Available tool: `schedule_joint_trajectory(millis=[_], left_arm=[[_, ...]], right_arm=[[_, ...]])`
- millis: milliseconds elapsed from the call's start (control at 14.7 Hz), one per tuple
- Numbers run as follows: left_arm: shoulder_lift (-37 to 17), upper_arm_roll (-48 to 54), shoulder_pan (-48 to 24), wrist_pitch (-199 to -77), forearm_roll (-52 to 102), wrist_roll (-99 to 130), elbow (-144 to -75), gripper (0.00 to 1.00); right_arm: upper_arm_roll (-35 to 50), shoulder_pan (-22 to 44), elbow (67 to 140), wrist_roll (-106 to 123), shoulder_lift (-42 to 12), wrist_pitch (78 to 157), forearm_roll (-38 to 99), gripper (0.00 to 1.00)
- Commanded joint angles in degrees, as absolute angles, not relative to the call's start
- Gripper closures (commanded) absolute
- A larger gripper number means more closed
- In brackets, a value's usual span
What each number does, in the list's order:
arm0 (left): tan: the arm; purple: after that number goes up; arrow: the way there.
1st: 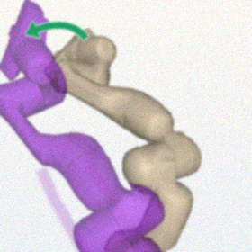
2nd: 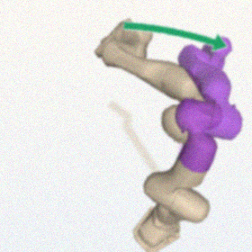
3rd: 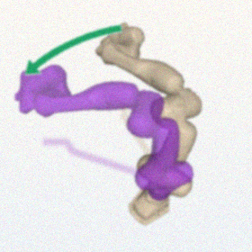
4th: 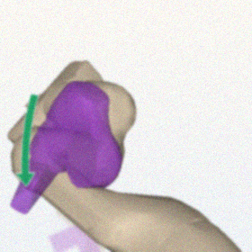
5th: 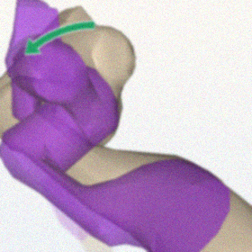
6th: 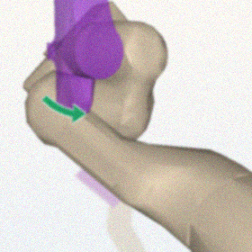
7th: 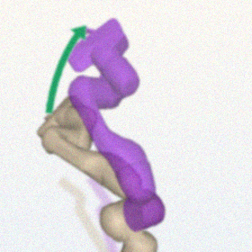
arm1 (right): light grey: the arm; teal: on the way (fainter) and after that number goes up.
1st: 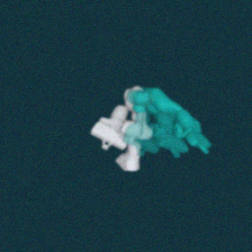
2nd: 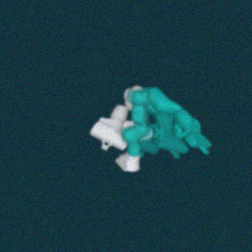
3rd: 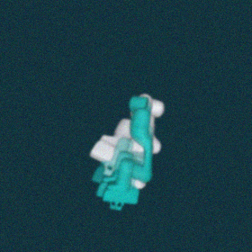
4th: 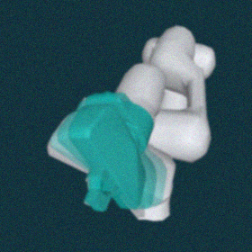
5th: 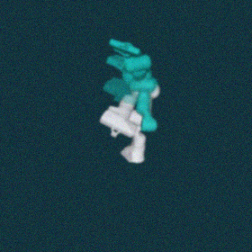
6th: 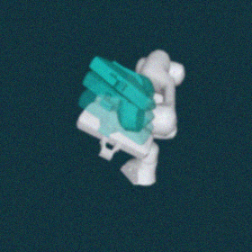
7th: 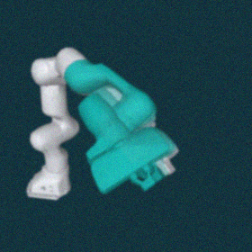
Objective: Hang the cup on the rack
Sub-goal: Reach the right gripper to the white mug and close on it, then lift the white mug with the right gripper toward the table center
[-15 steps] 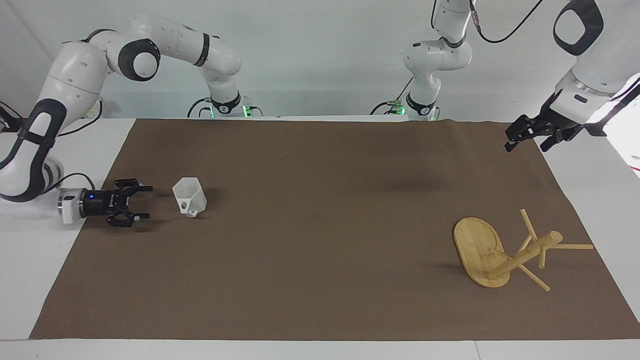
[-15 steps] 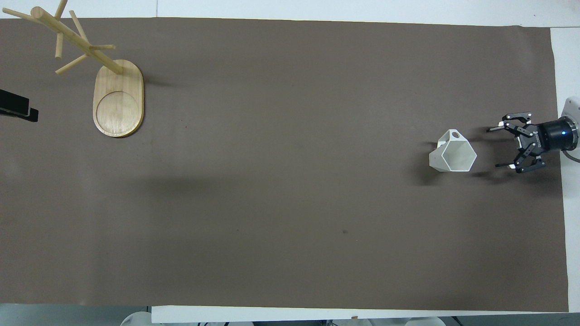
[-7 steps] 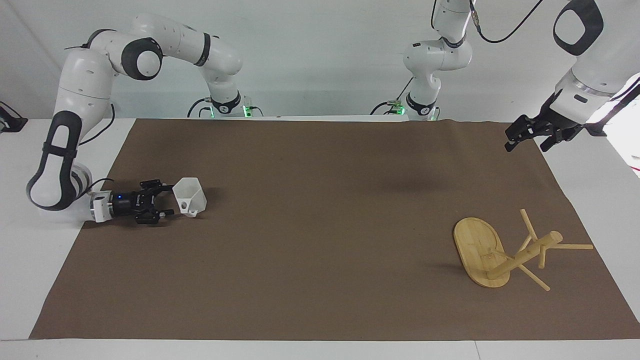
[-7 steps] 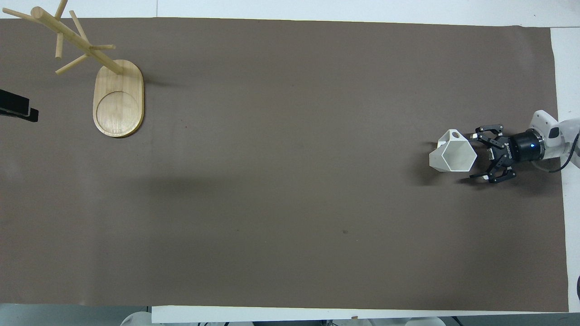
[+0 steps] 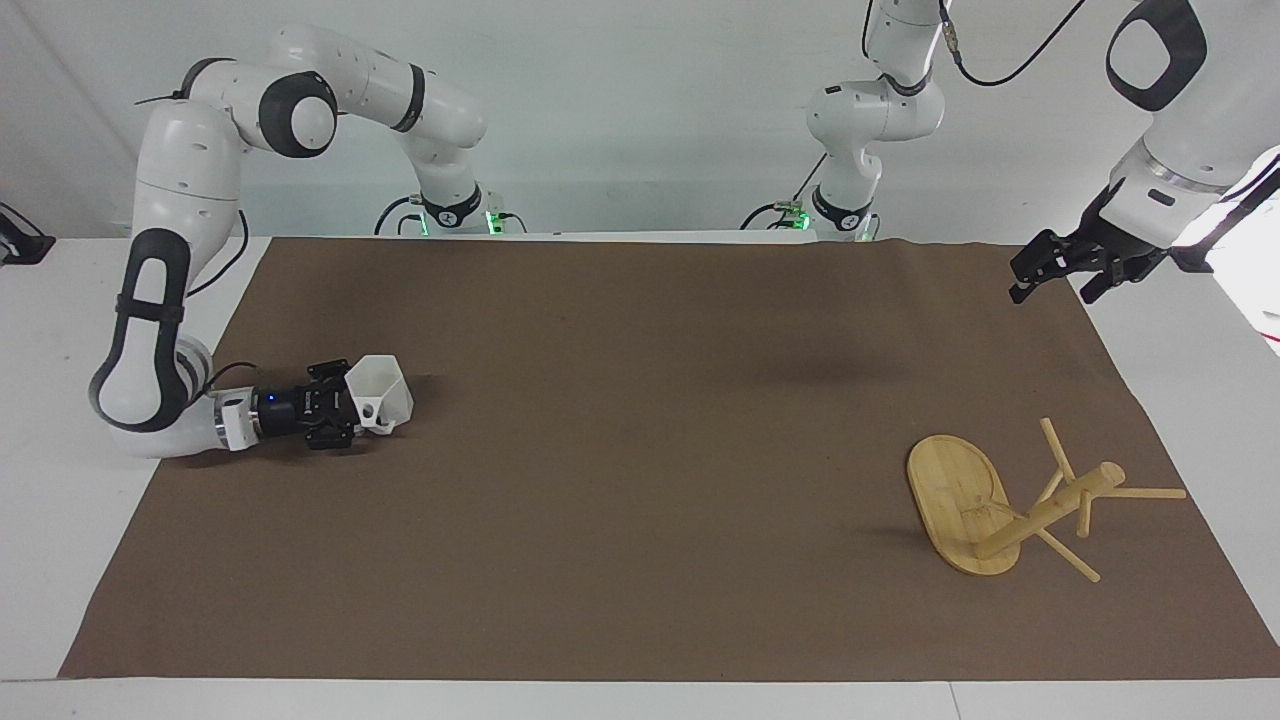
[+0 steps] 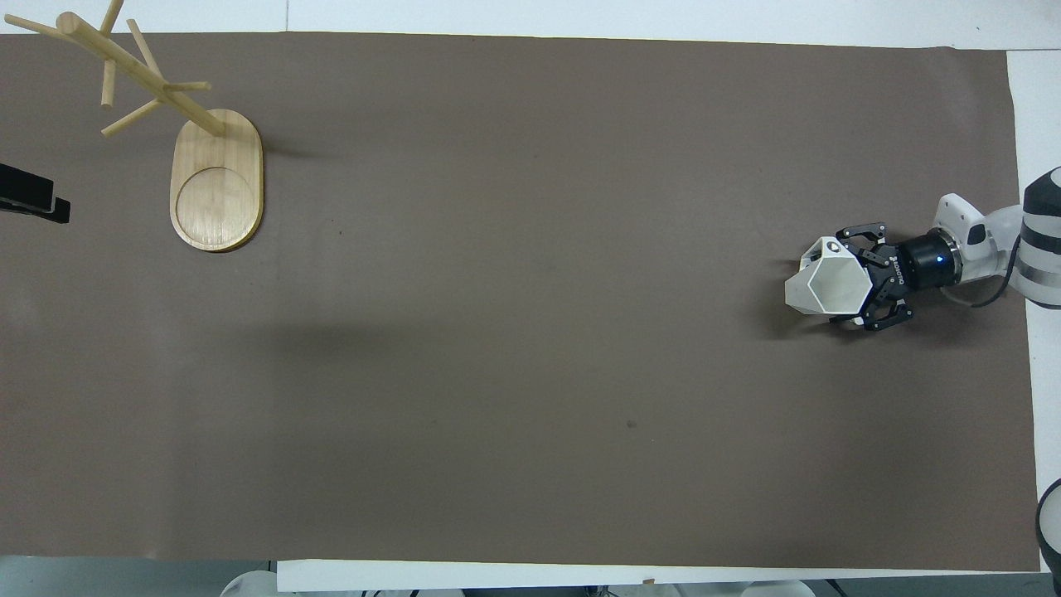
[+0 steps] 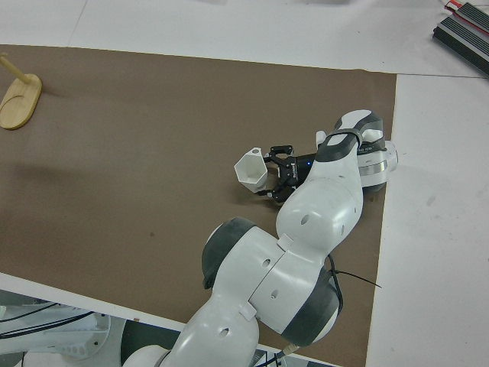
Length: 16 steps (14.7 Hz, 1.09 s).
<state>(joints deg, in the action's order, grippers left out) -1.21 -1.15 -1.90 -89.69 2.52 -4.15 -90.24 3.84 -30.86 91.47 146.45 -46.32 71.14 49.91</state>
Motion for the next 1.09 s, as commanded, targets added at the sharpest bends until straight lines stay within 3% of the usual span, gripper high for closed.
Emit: schedule_joint_trajectory(millis=[0, 205, 273, 477, 545, 750, 886, 1023], left_arm=[[0.18, -0.09, -0.88, -89.65, 1.41, -3.87, -91.76, 0.0], [0.18, -0.09, -0.88, -89.65, 1.41, -3.87, -91.76, 0.0], [0.18, -0.09, -0.88, -89.65, 1.41, -3.87, -91.76, 0.0], [0.18, -0.09, -0.88, -89.65, 1.41, -3.87, -91.76, 0.0], [0.18, -0.09, -0.88, -89.65, 1.41, -3.87, -91.76, 0.0], [0.18, -0.09, -0.88, -89.65, 1.41, -3.87, -91.76, 0.0], [0.18, -0.09, -0.88, -89.65, 1.41, -3.87, -91.76, 0.0], [0.26, -0.09, -0.88, -89.65, 1.41, -3.87, -91.76, 0.0]], right_arm=[[3.78, -30.76, 95.53, 147.92, -44.21, 72.6, 51.06, 0.0], [3.78, -30.41, 96.94, 149.15, -43.77, 72.6, 51.06, 0.0], [3.78, -29.8, 96.86, 149.24, -43.68, 72.6, 51.06, 0.06], [3.78, -29.53, 96.86, 148.8, -43.68, 72.51, 52.38, 0.54], [3.95, -29.18, 96.86, 148.36, -43.51, 72.42, 52.47, 0.63], [4.39, -25.16, 98.16, 143.37, -38.35, 72.94, 55.0, 0.64], [4.39, -20.85, 102.89, 138.02, -31.59, 78.19, 60.09, 0.64], [4.39, -15.15, 105.55, 134.14, -28.31, 82.25, 67.11, 0.64]])
